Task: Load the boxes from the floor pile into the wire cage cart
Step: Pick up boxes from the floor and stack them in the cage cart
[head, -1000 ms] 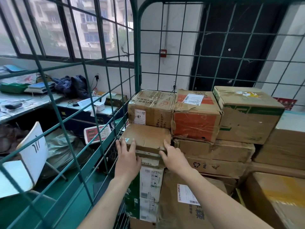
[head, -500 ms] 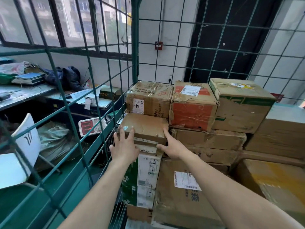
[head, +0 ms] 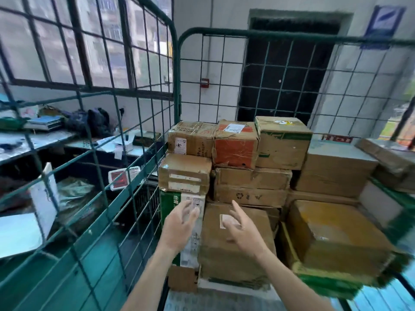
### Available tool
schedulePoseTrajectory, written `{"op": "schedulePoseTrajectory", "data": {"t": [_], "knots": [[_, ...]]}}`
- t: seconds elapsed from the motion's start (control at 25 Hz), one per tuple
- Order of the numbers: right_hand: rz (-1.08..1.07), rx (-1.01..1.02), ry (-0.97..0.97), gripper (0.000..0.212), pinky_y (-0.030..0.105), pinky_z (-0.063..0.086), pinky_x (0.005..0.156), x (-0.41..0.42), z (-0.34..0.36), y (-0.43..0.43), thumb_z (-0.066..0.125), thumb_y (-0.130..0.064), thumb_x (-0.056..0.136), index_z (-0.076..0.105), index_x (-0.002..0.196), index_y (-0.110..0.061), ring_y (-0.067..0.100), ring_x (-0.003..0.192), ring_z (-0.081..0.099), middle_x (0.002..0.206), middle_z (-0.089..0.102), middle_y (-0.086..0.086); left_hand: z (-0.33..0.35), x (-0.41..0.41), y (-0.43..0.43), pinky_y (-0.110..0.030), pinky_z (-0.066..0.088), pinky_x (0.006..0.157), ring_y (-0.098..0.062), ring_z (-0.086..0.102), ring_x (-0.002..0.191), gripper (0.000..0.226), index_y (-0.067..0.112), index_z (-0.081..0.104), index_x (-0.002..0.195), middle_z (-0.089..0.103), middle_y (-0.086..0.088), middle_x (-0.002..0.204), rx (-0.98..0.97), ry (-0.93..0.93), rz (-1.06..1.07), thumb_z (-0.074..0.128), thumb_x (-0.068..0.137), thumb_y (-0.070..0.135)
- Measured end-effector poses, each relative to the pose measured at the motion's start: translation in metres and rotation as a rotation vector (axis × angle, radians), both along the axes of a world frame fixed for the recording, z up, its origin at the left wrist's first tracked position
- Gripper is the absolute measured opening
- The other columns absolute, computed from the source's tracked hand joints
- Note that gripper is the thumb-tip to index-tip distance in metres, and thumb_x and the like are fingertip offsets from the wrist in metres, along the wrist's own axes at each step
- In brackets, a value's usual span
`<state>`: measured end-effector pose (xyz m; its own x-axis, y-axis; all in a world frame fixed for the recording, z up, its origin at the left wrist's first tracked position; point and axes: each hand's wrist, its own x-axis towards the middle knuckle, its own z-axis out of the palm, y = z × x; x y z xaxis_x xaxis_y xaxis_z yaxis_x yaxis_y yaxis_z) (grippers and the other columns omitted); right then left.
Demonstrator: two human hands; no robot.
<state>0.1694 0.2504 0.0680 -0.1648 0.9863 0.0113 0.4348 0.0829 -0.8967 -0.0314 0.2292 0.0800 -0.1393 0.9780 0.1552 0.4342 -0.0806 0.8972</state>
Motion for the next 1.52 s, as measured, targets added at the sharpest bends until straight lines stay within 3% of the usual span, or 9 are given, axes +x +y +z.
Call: {"op": "schedulePoseTrajectory", "data": {"t": [0.12, 0.2, 0.28, 0.36, 0.48, 0.72, 0.88, 1.28, 1.52], "knots": [[0.011, 0.022, -0.021, 0.071, 0.035, 0.048, 0.108, 0.016, 0.0, -0.057, 0.057, -0.039, 0.1, 0.016, 0.158, -0.037, 0.011, 0.135, 0.046, 0.16, 0.035, -0.004, 0.003, 0.009, -0.062, -0.028, 0.042, 0.11, -0.013, 0.05, 0.134, 0.051, 0.014, 0.048, 0.148, 0.053, 0.002, 0.147, 0.047, 0.126, 0.002, 0.056, 0.102, 0.036], [0.032, -0.001, -0.003, 0.072, 0.029, 0.055, 0.097, 0.027, -0.001, -0.103, 0.058, -0.039, 0.1, 0.016, 0.159, -0.037, 0.007, 0.126, 0.05, 0.16, 0.033, -0.005, 0.004, 0.015, -0.105, -0.03, 0.043, 0.108, -0.011, 0.052, 0.129, 0.047, 0.018, 0.051, 0.145, 0.055, 0.005, 0.142, 0.037, 0.107, 0.004, 0.055, 0.102, 0.037], [0.037, -0.054, 0.034, 0.076, 0.034, 0.057, 0.095, 0.038, -0.009, -0.154, 0.058, -0.039, 0.1, 0.013, 0.161, -0.033, 0.006, 0.117, 0.054, 0.161, 0.033, -0.004, -0.002, 0.024, -0.155, -0.033, 0.047, 0.104, -0.011, 0.057, 0.123, 0.031, 0.029, 0.059, 0.131, 0.059, 0.009, 0.135, -0.014, -0.039, -0.014, 0.052, 0.103, 0.039], [0.038, -0.097, 0.036, 0.077, 0.039, 0.056, 0.099, 0.052, -0.022, -0.21, 0.059, -0.04, 0.1, 0.012, 0.161, -0.032, 0.008, 0.117, 0.056, 0.162, 0.032, -0.004, -0.011, 0.041, -0.208, -0.043, 0.052, 0.102, -0.015, 0.062, 0.12, 0.018, 0.035, 0.063, 0.114, 0.064, 0.012, 0.125, -0.095, -0.313, -0.025, 0.048, 0.105, 0.037], [0.047, -0.144, 0.066, 0.077, 0.03, 0.06, 0.088, 0.07, -0.038, -0.281, 0.059, -0.036, 0.101, 0.011, 0.161, -0.03, 0.014, 0.125, 0.055, 0.162, 0.031, -0.004, -0.03, 0.063, -0.278, -0.049, 0.054, 0.098, -0.019, 0.065, 0.116, 0.018, 0.032, 0.066, 0.106, 0.068, 0.01, 0.115, -0.155, -0.408, -0.006, 0.048, 0.106, 0.032], [-0.027, -0.212, 0.205, 0.07, 0.035, 0.062, 0.084, 0.09, -0.048, -0.377, 0.059, -0.028, 0.102, 0.02, 0.16, -0.026, 0.006, 0.103, 0.065, 0.154, 0.04, -0.005, -0.053, 0.061, -0.376, -0.046, 0.058, 0.093, -0.014, 0.066, 0.112, 0.02, 0.026, 0.062, 0.12, 0.066, 0.006, 0.12, -0.247, -0.297, 0.032, 0.052, 0.104, 0.035], [-0.065, -0.299, 0.241, 0.064, 0.029, 0.061, 0.077, 0.085, -0.085, -0.431, 0.057, -0.028, 0.102, 0.027, 0.158, -0.024, 0.01, 0.108, 0.066, 0.146, 0.05, -0.004, -0.075, 0.044, -0.432, -0.04, 0.058, 0.091, -0.014, 0.067, 0.111, 0.03, 0.019, 0.06, 0.129, 0.065, 0.003, 0.121, -0.331, -0.275, 0.061, 0.051, 0.105, 0.035], [-0.062, -0.709, 0.196, 0.046, 0.037, 0.06, 0.086, -0.03, -0.222, -0.529, 0.054, -0.021, 0.104, 0.041, 0.148, -0.019, 0.015, 0.105, 0.067, 0.122, 0.06, -0.009, -0.199, -0.075, -0.556, -0.046, 0.058, 0.093, -0.015, 0.07, 0.102, 0.015, 0.024, 0.065, 0.111, 0.068, 0.005, 0.117, -0.641, -0.337, 0.246, 0.054, 0.104, 0.031], [-0.117, -0.938, 0.137, 0.042, 0.037, 0.056, 0.081, -0.103, -0.353, -0.556, 0.056, -0.017, 0.101, 0.049, 0.143, -0.01, 0.02, 0.102, 0.067, 0.109, 0.065, -0.006, -0.345, -0.134, -0.61, -0.05, 0.057, 0.087, -0.02, 0.073, 0.091, 0.021, 0.016, 0.067, 0.104, 0.075, -0.005, 0.106, -0.877, -0.447, 0.418, 0.051, 0.105, 0.029]]}}
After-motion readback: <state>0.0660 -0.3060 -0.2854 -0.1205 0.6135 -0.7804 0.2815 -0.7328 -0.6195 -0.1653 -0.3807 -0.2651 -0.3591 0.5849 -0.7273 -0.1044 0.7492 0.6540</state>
